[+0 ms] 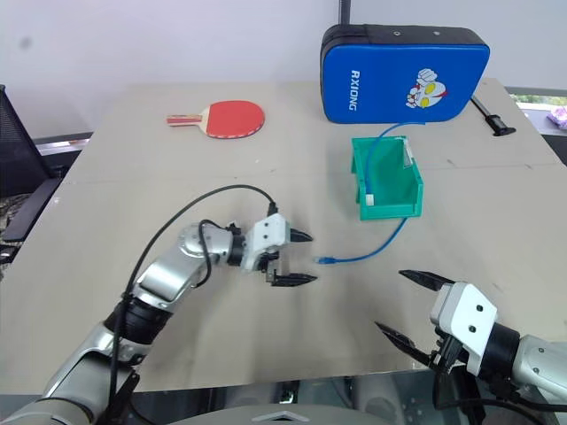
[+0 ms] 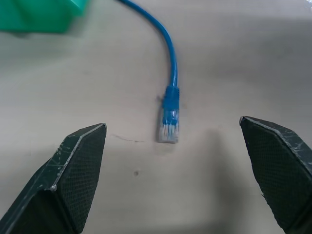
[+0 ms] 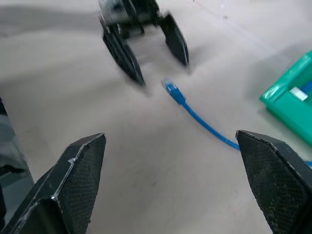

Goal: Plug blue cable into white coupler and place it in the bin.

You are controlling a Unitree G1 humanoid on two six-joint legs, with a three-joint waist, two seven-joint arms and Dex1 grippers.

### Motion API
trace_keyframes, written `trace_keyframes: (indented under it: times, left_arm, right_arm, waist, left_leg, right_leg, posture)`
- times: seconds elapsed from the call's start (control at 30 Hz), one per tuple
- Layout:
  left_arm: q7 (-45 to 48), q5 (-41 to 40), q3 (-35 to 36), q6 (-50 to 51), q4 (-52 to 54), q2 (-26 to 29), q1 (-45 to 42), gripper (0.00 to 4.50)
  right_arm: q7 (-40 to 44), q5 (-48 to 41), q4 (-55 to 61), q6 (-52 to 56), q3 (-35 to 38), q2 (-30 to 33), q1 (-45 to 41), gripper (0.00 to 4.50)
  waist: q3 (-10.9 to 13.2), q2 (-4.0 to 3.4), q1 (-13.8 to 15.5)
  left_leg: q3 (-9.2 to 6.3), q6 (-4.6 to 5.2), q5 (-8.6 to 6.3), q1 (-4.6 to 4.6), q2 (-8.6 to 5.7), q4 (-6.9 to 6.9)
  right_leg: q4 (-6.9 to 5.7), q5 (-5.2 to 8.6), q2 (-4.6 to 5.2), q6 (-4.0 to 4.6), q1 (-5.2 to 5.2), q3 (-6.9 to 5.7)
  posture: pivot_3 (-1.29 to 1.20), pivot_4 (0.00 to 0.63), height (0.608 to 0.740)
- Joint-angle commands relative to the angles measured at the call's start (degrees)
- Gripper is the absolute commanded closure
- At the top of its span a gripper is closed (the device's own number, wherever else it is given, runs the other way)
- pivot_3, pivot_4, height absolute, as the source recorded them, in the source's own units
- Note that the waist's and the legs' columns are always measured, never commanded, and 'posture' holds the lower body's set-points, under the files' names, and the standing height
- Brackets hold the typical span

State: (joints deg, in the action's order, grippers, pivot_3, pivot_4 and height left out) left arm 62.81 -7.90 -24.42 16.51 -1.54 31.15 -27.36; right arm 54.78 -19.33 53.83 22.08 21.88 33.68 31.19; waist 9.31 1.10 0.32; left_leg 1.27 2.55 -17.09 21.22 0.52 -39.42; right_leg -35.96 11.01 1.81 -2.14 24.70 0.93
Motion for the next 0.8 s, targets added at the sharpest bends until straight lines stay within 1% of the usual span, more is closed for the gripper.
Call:
trace_keyframes:
  times: [0.03,0.13,0.17,0.27,0.3,0.4,0.47,0.53,0.6,0.63,0.7,0.73,0.8]
  left_arm:
    - [1.5,2.7,-2.0,-2.2,-3.3,-1.3,-2.2,0.8]
    - [1.5,4.2,-2.5,-4.4,-6.9,-3.1,-3.4,2.13]
    - [1.7,4.5,-2.5,-5.2,-7.8,-3.4,-3.6,2.68]
    - [3.1,4.8,-2.6,-7.2,-9.3,-4.0,-3.6,4.1]
    - [3.9,4.6,-2.7,-8.0,-9.2,-4.1,-3.3,4.48]
    - [6.6,1.5,-1.3,-9.7,-8.0,-4.6,-1.9,4.48]
    - [9.2,-4.4,1.6,-5.7,-5.2,-5.2,-0.7,4.48]
    - [11.8,-15.3,6.1,6.2,-0.4,-5.3,-0.3,4.48]
    - [13.4,-26.4,10.3,20.0,4.3,-3.8,-1.0,4.48]
    - [13.8,-31.0,11.9,26.1,5.9,-2.6,-1.5,4.48]
    - [13.8,-37.1,14.2,34.3,8.1,-0.9,-2.2,4.48]
    - [13.1,-39.6,15.3,37.6,8.7,-0.6,-2.5,4.5]
    - [11.0,-43.3,17.4,42.4,9.4,-0.8,-3.1,4.5]
  right_arm:
    - [-2.0,-0.5,2.0,-1.5,0.9,0.5,0.8,0.17]
    - [-3.4,-0.3,2.2,-1.5,0.2,0.7,1.0,0.17]
    - [-3.8,-0.3,2.4,-1.5,-0.1,0.7,1.1,0.17]
    - [-5.7,0.3,2.9,-0.8,-1.7,0.6,1.6,0.17]
    - [-6.7,0.4,3.1,0.1,-2.7,0.5,1.6,0.17]
    - [-11.4,-0.6,3.3,5.9,-7.0,-0.8,0.6,0.17]
    - [-14.5,-5.0,3.7,10.9,-9.3,-2.9,-0.5,0.17]
    - [-18.1,-11.3,3.6,16.1,-10.3,-5.8,-2.1,0.17]
    - [-21.0,-17.5,2.8,19.4,-10.6,-8.6,-3.9,0.17]
    - [-22.4,-21.8,2.4,20.9,-10.4,-9.7,-4.7,0.17]
    - [-24.4,-29.2,1.7,22.7,-10.2,-11.1,-6.0,0.17]
    - [-25.2,-32.2,1.4,23.1,-10.1,-11.4,-6.6,0.66]
    - [-27.2,-36.2,0.9,23.0,-10.4,-11.7,-8.6,1.28]
  waist:
    - [0.0,0.01,0.3]
    - [-0.1,0.01,0.5]
    - [-0.1,0.01,0.6]
    - [-0.1,0.03,0.5]
    - [-0.1,0.03,0.5]
    - [-0.1,0.05,0.5]
    - [-0.1,0.04,0.5]
    - [-0.1,0.08,0.4]
    - [-0.1,0.09,0.3]
    - [-0.1,0.07,0.3]
    - [-0.1,0.04,0.3]
    - [-0.1,0.02,0.2]
    - [-0.2,0.01,0.2]
  left_leg:
    - [-0.01,0.0,0.0,0.0,0.02,0.0]
    - [-0.01,0.0,0.0,0.01,0.0,0.0]
    - [-0.02,0.0,0.0,0.02,-0.01,0.01]
    - [-0.02,0.02,-0.01,0.05,-0.02,0.01]
    - [-0.02,0.02,-0.01,0.06,-0.02,0.02]
    - [-0.03,0.02,-0.02,0.07,0.0,0.02]
    - [-0.04,0.02,-0.02,0.08,0.02,0.03]
    - [-0.05,0.02,-0.01,0.12,0.08,0.02]
    - [-0.11,0.02,-0.01,0.26,0.11,0.0]
    - [-0.16,0.02,-0.01,0.39,0.15,-0.03]
    - [-0.18,0.02,0.0,0.36,0.17,-0.06]
    - [-0.2,0.02,0.0,0.35,0.17,-0.05]
    - [-0.19,0.02,-0.01,0.33,0.15,-0.05]
  right_leg:
    - [0.0,0.0,0.01,0.0,0.0,-0.01]
    - [0.01,0.01,0.01,0.01,-0.02,-0.01]
    - [0.02,0.01,0.02,0.01,-0.02,-0.01]
    - [0.05,0.02,0.07,0.01,-0.03,-0.01]
    - [0.06,0.02,0.08,0.01,-0.03,-0.01]
    - [0.07,0.03,0.1,0.01,-0.03,-0.01]
    - [0.07,0.03,0.11,0.01,-0.02,-0.02]
    - [0.06,0.02,0.12,0.02,0.01,-0.04]
    - [0.04,0.03,0.12,0.0,0.14,-0.11]
    - [0.02,0.03,0.11,-0.01,0.23,-0.17]
    - [-0.03,0.03,0.09,-0.01,0.24,-0.19]
    - [-0.03,0.03,0.07,-0.01,0.23,-0.21]
    - [-0.01,0.04,0.06,-0.02,0.21,-0.2]
  posture:
    - [0.0,0.15,0.74]
    - [0.0,0.15,0.74]
    - [0.0,0.15,0.74]
    - [0.0,0.15,0.74]
    - [0.0,0.15,0.74]
    - [0.0,0.15,0.74]
    - [0.0,0.15,0.74]
    - [0.0,0.15,0.74]
    - [0.0,0.15,0.74]
    - [0.0,0.15,0.74]
    - [0.0,0.15,0.74]
    - [0.0,0.15,0.74]
    - [0.0,0.15,0.74]
